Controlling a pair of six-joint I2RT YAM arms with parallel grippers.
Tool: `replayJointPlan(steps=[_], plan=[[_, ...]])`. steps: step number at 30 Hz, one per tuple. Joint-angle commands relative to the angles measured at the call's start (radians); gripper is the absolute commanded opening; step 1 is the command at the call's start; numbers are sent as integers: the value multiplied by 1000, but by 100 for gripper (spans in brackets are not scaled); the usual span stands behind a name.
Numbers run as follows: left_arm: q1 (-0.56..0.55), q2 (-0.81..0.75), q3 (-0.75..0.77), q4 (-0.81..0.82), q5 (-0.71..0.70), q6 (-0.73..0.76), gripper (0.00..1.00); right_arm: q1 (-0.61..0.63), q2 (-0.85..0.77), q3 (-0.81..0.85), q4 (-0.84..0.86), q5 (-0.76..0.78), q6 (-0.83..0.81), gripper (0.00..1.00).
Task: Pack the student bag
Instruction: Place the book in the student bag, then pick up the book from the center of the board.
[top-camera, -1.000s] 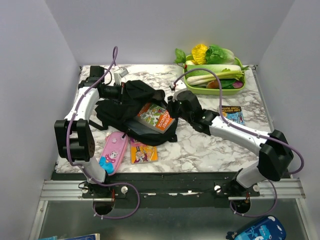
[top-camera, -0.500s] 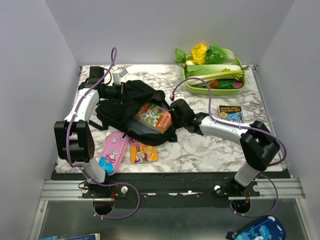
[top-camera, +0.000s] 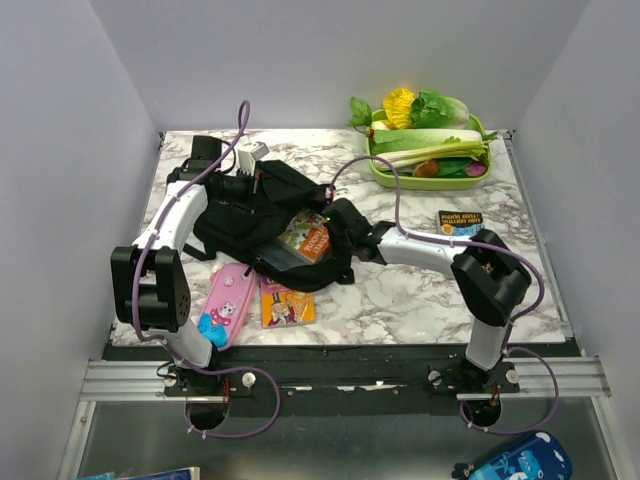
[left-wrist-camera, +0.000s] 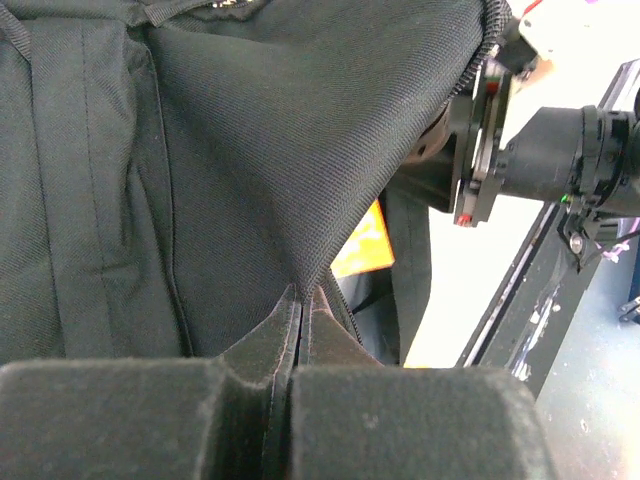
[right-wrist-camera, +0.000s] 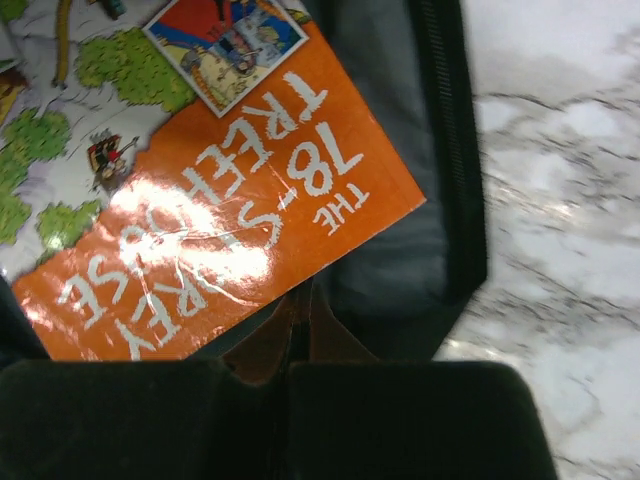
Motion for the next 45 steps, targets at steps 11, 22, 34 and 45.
replayJointPlan(steps=[11,22,34,45], plan=[[-6,-48,-1,35,41,24,0,47,-52,111,119,22,-30,70],[-6,-55,-18,33,39,48,0,-219,-289,43,-346,274,81,100],[-6,-49,-16,21,61,65,0,-453,-65,63,-553,517,60,95],[-5,-57,-33,18,59,87,0,-562,58,75,-528,380,23,79]])
